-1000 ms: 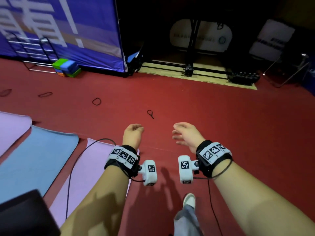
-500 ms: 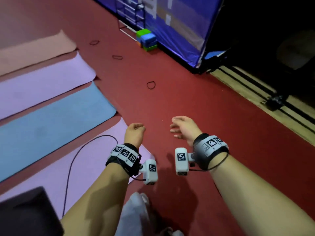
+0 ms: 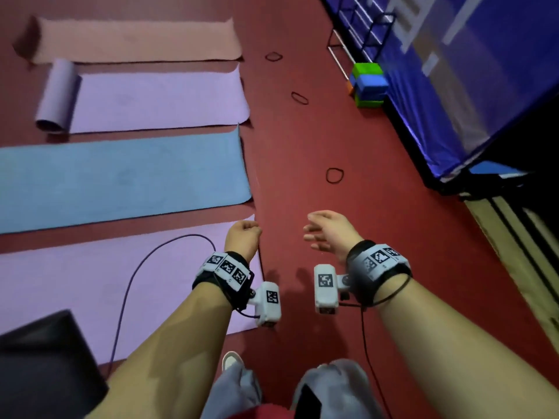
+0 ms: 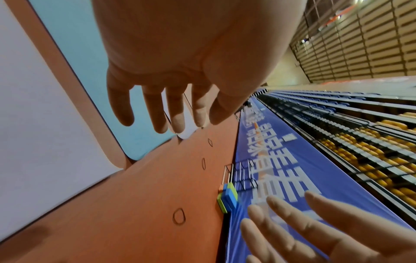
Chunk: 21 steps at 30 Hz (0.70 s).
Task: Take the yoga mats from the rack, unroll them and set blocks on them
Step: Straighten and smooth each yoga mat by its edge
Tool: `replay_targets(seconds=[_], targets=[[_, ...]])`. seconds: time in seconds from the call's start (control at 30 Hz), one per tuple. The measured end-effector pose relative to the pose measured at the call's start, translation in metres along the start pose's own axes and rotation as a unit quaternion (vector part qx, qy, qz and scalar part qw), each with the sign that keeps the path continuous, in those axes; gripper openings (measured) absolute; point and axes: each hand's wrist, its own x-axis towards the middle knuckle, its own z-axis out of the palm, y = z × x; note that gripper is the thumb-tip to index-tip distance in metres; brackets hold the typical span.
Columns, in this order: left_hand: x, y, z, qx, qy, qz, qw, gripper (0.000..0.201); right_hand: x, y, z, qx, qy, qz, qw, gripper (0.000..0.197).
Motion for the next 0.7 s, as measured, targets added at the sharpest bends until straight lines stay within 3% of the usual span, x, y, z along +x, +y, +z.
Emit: replay_targets(seconds=[0.2, 0.37, 0.53, 0.7], targets=[[0.056, -0.01, 0.015, -0.069, 0.135, -0.061, 0.987, 0.021, 0.108, -0.031, 0.01, -0.108, -0.127, 0.007, 0.986, 0.006], [0.073, -0.042, 0.043, -0.147, 0.283, -0.14, 0.937, 0.023, 0.187, -0.031, 0.03, -0.231, -0.246, 0.019, 0.941, 0.013], [0.068, -0.086, 0.08, -0.221, 0.365, -0.213, 0.879, 0.023, 0.229, -0.01, 0.048, -0.318, -0.33, 0.022, 0.888, 0.015], [0.06, -0.138, 0.118, -0.232, 0.397, -0.267, 0.847, 0.025, 0.258, 0.034, 0.052, -0.347, -0.376, 0.045, 0.858, 0.021]])
